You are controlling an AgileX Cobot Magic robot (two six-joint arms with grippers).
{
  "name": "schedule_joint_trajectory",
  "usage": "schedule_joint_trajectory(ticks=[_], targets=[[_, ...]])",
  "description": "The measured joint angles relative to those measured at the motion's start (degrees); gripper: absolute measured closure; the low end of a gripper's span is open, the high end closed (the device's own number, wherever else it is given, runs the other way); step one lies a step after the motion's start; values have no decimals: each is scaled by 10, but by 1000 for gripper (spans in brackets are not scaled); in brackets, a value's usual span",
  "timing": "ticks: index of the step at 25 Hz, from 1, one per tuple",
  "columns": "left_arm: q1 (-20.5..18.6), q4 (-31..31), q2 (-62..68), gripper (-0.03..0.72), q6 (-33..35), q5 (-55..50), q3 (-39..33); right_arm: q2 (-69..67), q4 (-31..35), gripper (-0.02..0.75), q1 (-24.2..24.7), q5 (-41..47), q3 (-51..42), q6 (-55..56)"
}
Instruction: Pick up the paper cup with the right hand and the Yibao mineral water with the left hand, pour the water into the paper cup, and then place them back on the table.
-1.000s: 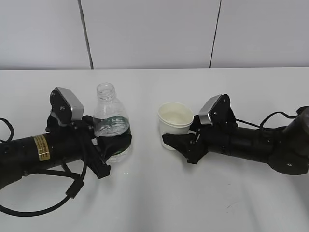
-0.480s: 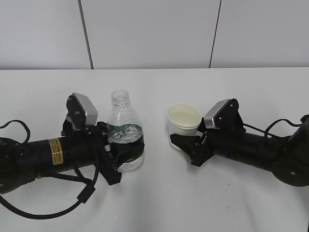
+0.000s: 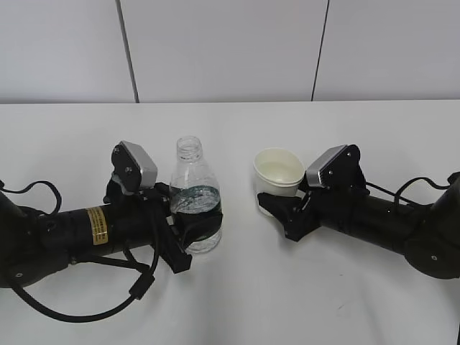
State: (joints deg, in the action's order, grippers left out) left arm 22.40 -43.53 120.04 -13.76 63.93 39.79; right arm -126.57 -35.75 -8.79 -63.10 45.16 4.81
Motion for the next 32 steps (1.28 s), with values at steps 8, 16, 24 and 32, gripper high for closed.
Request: schedule_joint_trajectory(ticks=[8, 16, 24, 32], targets=[[1, 0, 1, 353, 0, 1, 0, 0, 21, 178, 0, 0, 0, 0], [1, 1, 20, 353, 21, 16, 3, 0, 6, 155, 0, 1, 0, 0], [2, 16, 20, 204, 40, 16, 3, 0, 3, 80, 0, -2, 0, -1], [-6, 19, 20, 158, 40, 16, -4, 0, 29, 79, 0, -17, -40, -9]])
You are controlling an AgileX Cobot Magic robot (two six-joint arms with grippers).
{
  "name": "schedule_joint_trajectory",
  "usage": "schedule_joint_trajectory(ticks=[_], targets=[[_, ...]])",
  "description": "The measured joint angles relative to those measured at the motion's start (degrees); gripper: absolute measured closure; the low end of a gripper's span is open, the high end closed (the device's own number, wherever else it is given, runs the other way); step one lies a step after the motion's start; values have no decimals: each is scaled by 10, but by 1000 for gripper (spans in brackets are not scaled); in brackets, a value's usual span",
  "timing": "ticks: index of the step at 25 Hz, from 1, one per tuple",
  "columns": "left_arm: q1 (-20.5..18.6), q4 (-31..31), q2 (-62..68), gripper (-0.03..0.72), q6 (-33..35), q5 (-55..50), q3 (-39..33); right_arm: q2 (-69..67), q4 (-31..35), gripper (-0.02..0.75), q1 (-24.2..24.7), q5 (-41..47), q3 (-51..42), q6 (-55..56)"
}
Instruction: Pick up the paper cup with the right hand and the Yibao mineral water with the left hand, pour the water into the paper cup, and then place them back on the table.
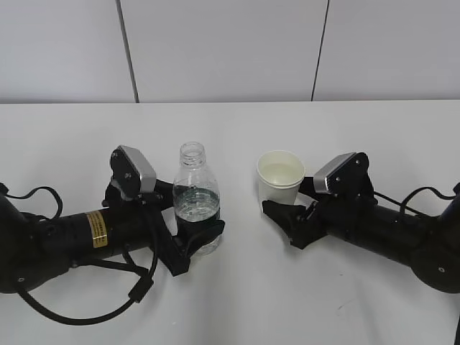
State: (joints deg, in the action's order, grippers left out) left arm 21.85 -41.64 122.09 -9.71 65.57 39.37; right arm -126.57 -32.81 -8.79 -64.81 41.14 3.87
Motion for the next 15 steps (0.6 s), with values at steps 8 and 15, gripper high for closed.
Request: schedule_joint_trajectory(ticks=[8, 15], targets=[[-55, -1, -47, 156, 0, -2, -88, 30, 52, 78, 0, -6, -54, -16], [-106, 18, -80, 156, 0, 0, -117, 40, 119, 91, 0, -8, -103, -18]])
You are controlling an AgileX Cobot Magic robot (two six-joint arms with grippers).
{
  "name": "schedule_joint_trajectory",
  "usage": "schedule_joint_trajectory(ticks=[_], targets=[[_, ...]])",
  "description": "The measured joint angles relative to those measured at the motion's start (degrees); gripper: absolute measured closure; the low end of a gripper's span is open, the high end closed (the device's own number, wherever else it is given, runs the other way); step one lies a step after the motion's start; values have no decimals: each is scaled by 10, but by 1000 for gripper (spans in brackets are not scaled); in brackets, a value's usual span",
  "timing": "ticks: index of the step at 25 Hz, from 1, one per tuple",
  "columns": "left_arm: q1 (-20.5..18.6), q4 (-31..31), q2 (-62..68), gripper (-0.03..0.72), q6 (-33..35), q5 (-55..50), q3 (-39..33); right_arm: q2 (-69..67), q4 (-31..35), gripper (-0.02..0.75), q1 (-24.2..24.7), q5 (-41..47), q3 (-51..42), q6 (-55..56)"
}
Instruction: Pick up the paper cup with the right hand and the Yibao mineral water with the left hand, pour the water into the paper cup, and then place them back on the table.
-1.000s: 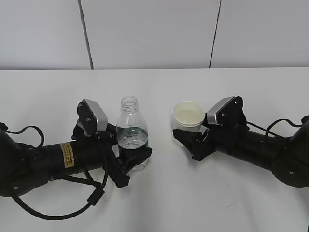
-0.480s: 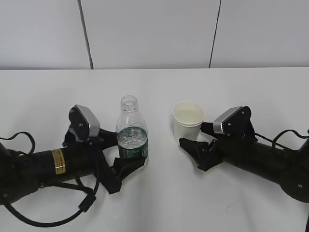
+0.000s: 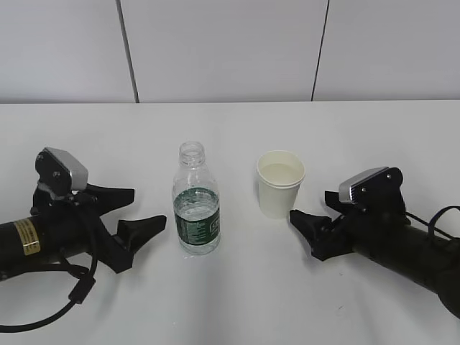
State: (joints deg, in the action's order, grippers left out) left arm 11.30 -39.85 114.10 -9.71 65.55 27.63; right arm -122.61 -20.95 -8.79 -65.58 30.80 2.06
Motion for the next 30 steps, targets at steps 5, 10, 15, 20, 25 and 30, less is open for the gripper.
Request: schedule_joint_trajectory(ticks=[5, 10, 15, 20, 25, 30], targets=[[-4, 62, 0, 156, 15, 0, 0, 4, 63, 102, 0, -1, -20, -1], [-5, 156, 0, 156, 45, 0, 0, 42, 132, 134, 0, -1, -24, -1], [-5, 255, 0, 156, 77, 0, -1, 66, 194, 146, 0, -2, -25, -1], [-5, 309, 0, 156, 104, -9, 2, 74, 213, 149, 0, 48, -15, 11], [-5, 331, -11, 156, 106, -125, 37, 88, 218, 150, 0, 139, 14, 15], [-5, 343, -57, 156, 107, -308, 104, 133, 218, 151, 9, 287, 65, 17]])
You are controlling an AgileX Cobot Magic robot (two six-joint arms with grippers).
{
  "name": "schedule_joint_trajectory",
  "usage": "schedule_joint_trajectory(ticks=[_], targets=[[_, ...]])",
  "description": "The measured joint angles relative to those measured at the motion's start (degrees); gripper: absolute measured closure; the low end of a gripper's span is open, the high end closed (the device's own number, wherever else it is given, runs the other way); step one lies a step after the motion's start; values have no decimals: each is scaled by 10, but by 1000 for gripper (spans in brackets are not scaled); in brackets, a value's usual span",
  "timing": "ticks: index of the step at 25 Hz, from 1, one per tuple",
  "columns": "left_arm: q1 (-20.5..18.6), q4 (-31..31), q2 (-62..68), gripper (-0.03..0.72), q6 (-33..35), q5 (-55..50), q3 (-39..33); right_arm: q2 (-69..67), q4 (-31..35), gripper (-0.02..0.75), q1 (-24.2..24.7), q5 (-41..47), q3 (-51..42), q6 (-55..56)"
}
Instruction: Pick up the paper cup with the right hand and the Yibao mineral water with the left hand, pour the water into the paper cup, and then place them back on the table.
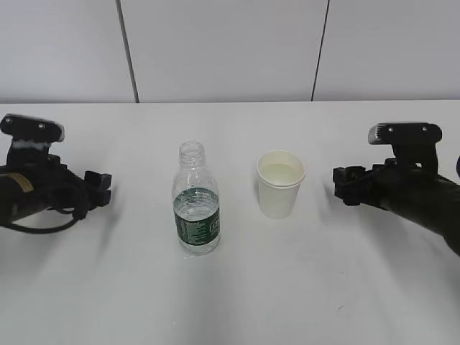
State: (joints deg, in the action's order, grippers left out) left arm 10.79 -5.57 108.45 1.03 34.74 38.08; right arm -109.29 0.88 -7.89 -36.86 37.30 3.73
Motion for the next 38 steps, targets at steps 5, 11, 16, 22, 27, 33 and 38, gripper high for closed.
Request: schedule_joint_trajectory(ticks=[5, 11, 16, 22, 27, 33, 38], targets=[[0, 12, -41, 157, 0, -218, 94, 53, 0, 151, 15, 228, 79, 1], [0, 39, -47, 157, 0, -474, 214, 69, -3, 152, 18, 484, 190, 2], [0, 47, -46, 162, 0, -695, 321, 69, -3, 152, 18, 669, 278, 2], [0, 49, -46, 165, -2, -914, 423, 69, -4, 152, 18, 871, 367, 2], [0, 75, -46, 167, -2, -1004, 458, 69, -4, 152, 18, 995, 429, 1], [0, 107, -46, 167, -4, -1045, 459, 69, -5, 153, 18, 1065, 480, -14], [0, 111, -46, 167, -4, -1045, 459, 69, -1, 152, 18, 1067, 493, -24]])
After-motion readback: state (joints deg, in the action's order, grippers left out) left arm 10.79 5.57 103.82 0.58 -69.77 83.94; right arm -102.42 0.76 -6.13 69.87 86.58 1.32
